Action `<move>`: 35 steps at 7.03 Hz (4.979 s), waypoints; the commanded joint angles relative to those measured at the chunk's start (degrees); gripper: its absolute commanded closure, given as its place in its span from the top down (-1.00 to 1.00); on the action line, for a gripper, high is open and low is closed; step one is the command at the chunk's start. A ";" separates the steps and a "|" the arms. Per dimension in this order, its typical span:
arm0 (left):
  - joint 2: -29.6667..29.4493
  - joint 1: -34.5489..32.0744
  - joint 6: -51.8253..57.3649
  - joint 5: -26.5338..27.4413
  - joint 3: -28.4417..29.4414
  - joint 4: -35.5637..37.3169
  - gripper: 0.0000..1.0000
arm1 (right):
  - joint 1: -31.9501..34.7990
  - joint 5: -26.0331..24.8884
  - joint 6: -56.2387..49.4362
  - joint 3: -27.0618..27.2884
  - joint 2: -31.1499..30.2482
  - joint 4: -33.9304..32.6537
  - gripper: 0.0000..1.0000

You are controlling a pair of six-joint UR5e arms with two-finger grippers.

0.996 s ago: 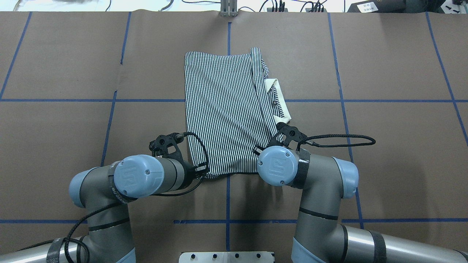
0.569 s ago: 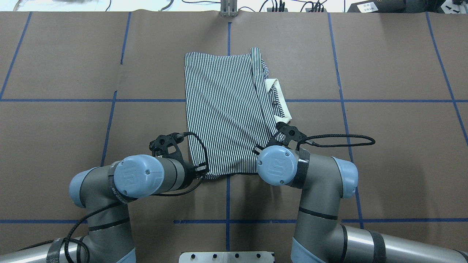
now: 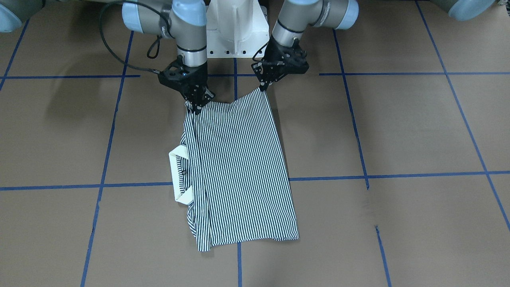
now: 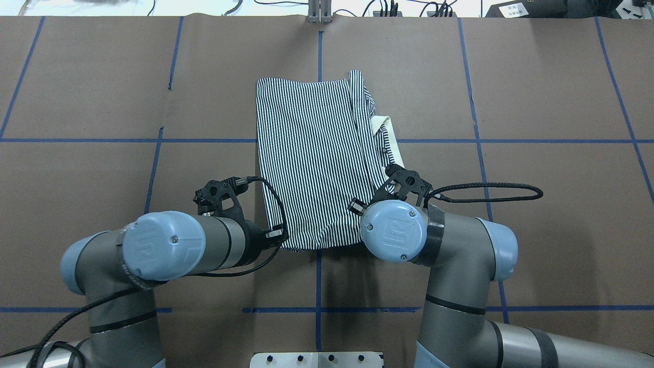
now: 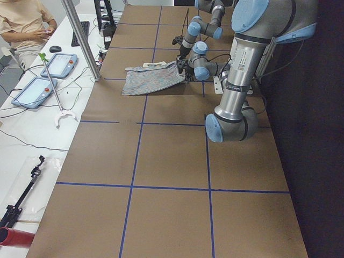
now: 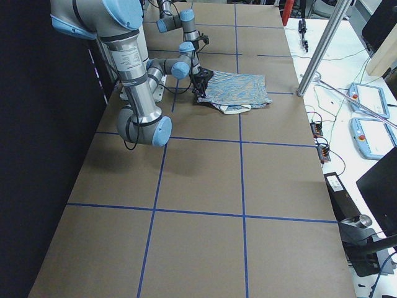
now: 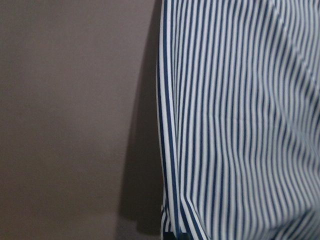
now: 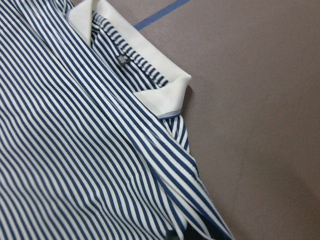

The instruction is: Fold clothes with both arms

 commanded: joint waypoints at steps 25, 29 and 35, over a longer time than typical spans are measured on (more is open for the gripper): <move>-4.67 -16.76 28.90 -4.03 16.86 -4.24 1.00 | -3.04 -11.03 -31.50 -25.50 18.04 8.97 1.00; 7.69 -24.12 43.20 -9.56 8.52 -4.24 1.00 | -2.88 -11.12 -32.49 -26.30 18.30 9.05 1.00; 7.55 -24.23 42.79 -9.57 8.16 -4.42 1.00 | 5.71 -9.73 -34.95 -42.88 27.58 17.14 1.00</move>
